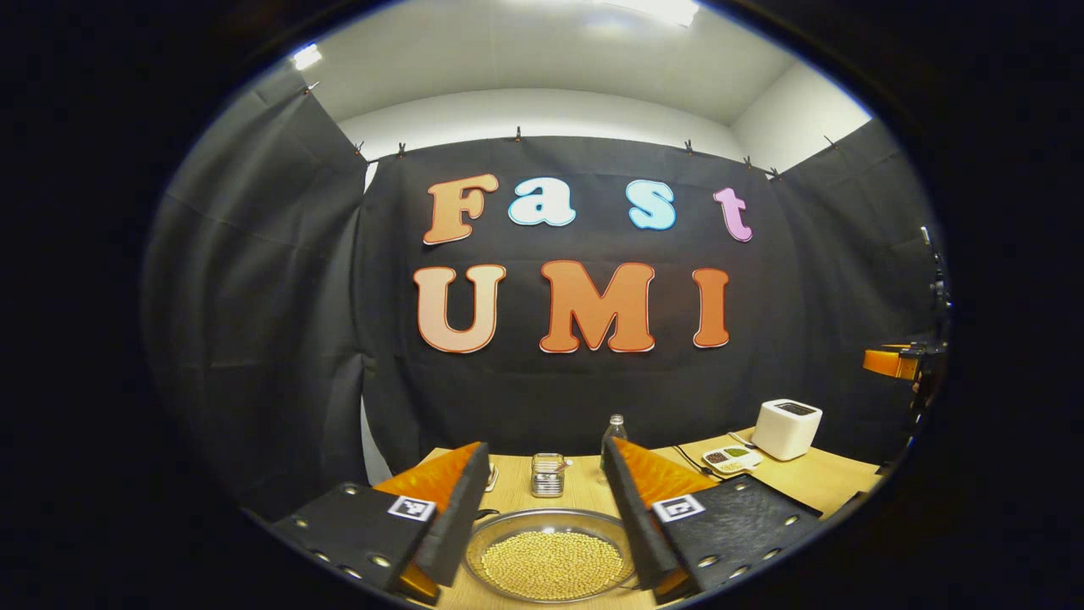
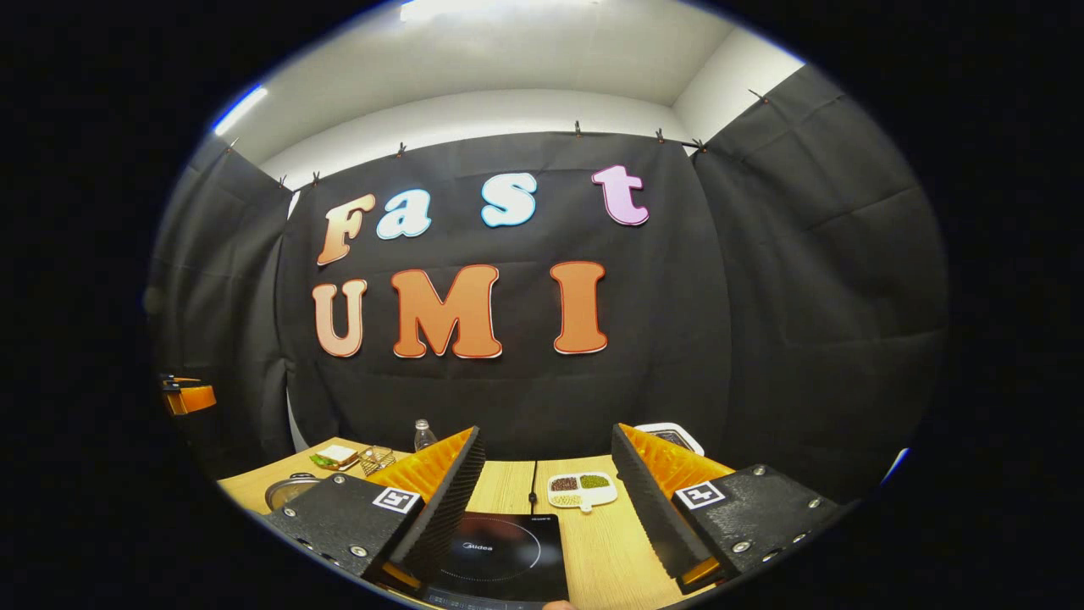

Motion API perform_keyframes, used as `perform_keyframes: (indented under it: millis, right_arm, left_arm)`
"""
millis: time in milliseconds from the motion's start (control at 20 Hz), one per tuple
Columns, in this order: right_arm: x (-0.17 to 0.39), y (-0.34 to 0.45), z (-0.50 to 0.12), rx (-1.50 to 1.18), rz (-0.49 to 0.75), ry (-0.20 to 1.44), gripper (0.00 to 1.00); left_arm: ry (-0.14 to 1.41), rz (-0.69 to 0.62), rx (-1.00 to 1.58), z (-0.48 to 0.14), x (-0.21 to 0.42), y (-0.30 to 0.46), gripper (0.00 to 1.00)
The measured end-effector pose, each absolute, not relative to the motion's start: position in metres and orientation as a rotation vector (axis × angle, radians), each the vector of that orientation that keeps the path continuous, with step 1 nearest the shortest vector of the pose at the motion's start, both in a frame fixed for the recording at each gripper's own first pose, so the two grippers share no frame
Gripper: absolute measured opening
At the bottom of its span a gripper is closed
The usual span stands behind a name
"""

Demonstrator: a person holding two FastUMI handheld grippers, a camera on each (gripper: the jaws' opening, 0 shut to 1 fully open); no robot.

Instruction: First push the handle of the pot to place it horizontally, then grasp the pot with both hands and set it on the induction cooktop.

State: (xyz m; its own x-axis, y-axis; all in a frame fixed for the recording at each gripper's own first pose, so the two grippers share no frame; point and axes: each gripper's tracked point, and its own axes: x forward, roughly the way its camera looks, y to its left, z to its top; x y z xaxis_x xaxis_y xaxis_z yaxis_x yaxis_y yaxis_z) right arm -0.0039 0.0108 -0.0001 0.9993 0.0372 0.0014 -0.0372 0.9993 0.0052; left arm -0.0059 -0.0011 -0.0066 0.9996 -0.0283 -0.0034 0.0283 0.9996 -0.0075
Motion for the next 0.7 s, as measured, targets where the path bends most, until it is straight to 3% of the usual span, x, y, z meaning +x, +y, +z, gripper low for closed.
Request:
perform_keyframes:
  millis: [100,200,300,350,450,650,700]
  right_arm:
    - [-0.004,0.010,-0.001,0.003,0.032,-0.003,0.94]
    - [-0.004,0.012,0.000,-0.001,0.036,-0.007,0.94]
    - [-0.004,0.014,-0.001,-0.004,0.043,-0.003,0.99]
    - [-0.005,0.016,-0.002,-0.004,0.047,0.000,0.94]
    - [-0.006,0.018,-0.002,-0.004,0.051,0.000,0.94]
    - [-0.005,0.015,-0.001,-0.003,0.044,-0.007,0.94]
    - [-0.005,0.015,-0.001,-0.001,0.042,-0.008,0.94]
  left_arm:
    - [0.025,-0.020,-0.016,-0.013,-0.005,0.003,0.59]
    - [0.040,-0.040,-0.043,-0.018,-0.005,-0.003,0.59]
    - [0.056,-0.073,-0.056,-0.025,-0.005,-0.009,0.42]
    - [0.057,-0.083,-0.049,-0.025,-0.005,-0.010,0.37]
    - [0.064,-0.085,-0.027,-0.029,-0.006,-0.012,0.23]
    - [0.085,-0.107,-0.001,-0.038,-0.009,-0.024,0.23]
    - [0.100,-0.120,-0.012,-0.044,-0.008,-0.027,0.04]
